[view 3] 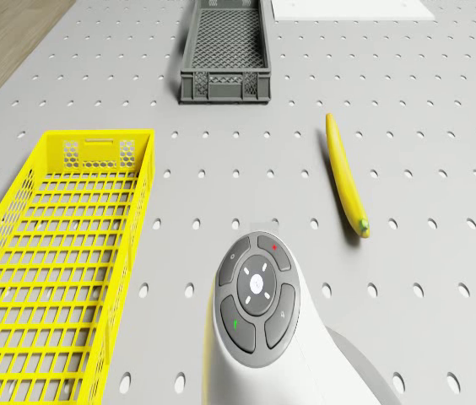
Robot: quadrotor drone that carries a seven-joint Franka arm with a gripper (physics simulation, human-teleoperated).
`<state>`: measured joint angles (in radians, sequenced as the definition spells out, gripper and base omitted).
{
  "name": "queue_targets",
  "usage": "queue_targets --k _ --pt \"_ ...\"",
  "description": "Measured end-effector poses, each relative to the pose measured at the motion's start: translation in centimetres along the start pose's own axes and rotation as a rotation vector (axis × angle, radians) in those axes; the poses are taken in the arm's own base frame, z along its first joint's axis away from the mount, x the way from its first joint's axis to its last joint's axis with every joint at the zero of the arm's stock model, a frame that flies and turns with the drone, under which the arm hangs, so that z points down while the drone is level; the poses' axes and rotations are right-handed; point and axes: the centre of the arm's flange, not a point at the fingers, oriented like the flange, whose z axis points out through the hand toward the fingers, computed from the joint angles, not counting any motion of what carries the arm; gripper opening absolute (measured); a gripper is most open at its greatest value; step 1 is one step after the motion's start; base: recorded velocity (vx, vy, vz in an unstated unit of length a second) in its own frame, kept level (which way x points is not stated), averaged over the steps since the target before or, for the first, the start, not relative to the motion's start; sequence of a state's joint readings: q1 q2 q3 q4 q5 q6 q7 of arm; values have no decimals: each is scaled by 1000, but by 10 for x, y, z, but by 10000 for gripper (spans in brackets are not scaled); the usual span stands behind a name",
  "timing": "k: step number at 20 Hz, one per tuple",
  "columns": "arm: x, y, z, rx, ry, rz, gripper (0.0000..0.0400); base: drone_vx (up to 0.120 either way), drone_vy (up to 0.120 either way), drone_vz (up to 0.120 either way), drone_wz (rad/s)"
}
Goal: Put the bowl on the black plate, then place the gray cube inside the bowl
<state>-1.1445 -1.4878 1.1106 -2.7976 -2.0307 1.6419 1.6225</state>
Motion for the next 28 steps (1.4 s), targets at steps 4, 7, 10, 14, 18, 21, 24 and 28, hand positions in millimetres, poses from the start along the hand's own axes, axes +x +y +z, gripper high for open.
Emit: queue_targets --k 4,7,10,14,18,21,24,28 --pt "0 0 0 0 0 0 400 80 0 -120 0" --pt "0 0 0 0 0 0 400 120 0 -120 0" --pt "0 0 0 0 0 0 400 120 0 -40 0" --pt "0 0 0 0 0 0 400 120 -40 0 0" --pt "0 0 0 0 0 0 400 120 -40 0 0" --pt "0 0 0 0 0 0 400 120 0 -80 0" --pt "0 0 0 0 0 0 400 120 0 -120 0" --pt "0 0 0 0 0 0 400 120 0 0 0"
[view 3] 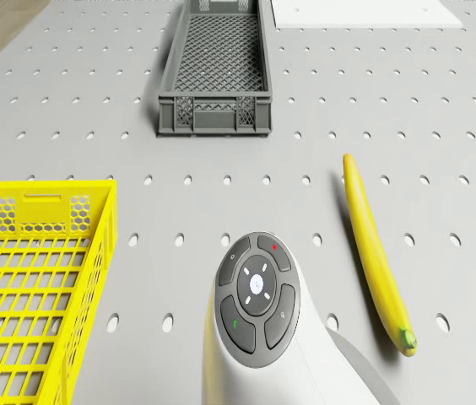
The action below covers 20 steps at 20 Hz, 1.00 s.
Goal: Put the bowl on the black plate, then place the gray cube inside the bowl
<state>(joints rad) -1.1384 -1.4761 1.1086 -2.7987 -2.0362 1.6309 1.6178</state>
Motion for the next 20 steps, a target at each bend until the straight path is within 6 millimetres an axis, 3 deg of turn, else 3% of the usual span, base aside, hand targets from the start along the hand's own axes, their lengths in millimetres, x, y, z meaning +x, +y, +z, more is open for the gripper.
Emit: queue_targets --k 11,16,20 --pt "0 0 0 0 0 0 400 120 -29 0 0" --pt "0 0 0 0 0 0 400 8 -8 0 0" --pt "0 0 0 0 0 0 400 110 0 0 0"
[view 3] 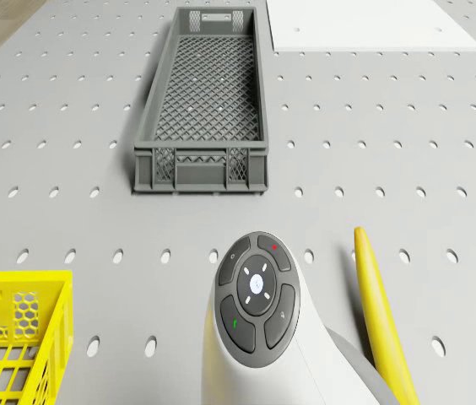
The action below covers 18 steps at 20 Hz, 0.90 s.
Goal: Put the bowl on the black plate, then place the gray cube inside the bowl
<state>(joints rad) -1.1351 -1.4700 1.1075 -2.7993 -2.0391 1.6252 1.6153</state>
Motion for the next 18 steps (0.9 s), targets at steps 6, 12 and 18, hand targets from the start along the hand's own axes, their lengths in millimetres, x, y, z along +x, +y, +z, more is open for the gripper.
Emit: queue_targets --k 6,12,18 --pt "0 0 0 0 0 0 400 13 0 0 0" --pt "-1 -1 0 0 0 0 400 0 0 0 0" --pt "-2 -2 0 0 0 0 293 0 0 0 0"
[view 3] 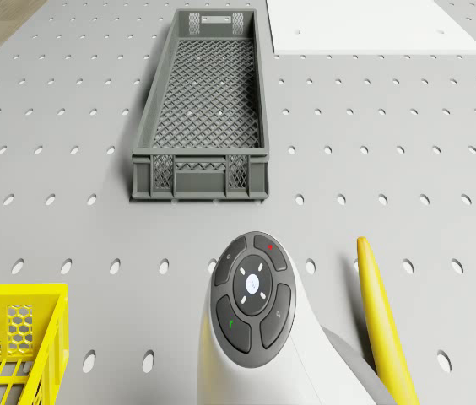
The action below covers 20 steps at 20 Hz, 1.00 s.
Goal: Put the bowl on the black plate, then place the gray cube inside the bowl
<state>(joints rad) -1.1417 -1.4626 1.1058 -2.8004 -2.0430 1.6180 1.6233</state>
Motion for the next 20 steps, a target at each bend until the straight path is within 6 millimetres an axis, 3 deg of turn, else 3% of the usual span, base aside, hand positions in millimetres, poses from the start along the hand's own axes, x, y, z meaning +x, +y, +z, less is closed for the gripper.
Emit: queue_targets --k 10,16,20 --pt "0 0 -2 0 0 0 254 0 0 0 0" --pt "0 0 -23 0 0 0 251 0 0 7 0" --pt "0 0 -40 0 0 0 250 0 0 120 0"
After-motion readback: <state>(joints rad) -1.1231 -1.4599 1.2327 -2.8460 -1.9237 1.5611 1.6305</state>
